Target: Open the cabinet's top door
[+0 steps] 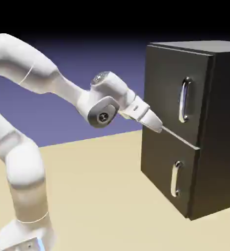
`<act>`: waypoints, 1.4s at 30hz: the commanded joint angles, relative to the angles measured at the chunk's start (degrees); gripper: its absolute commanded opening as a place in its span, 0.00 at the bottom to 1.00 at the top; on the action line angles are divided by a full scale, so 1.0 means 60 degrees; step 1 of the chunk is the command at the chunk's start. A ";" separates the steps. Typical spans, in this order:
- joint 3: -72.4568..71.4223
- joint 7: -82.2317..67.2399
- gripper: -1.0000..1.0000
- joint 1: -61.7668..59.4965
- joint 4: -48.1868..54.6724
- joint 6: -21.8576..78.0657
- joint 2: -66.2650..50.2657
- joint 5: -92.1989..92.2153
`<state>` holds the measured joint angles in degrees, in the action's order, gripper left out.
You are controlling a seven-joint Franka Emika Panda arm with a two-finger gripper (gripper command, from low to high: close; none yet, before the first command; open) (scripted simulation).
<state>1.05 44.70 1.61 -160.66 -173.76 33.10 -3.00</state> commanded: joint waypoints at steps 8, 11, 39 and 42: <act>0.1166 0.2479 1.00 0.1025 0.0374 0.0271 0.0487 -0.3323; 0.1603 0.3408 1.00 0.1409 0.0514 0.0372 0.0670 -0.4569; 0.5682 1.2083 1.00 0.4996 0.1821 0.1319 0.2374 -1.6197; 0.6119 1.3013 1.00 0.5381 0.1961 0.1421 0.2557 -1.7443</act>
<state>37.77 122.77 33.90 -148.90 -165.24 48.44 -107.66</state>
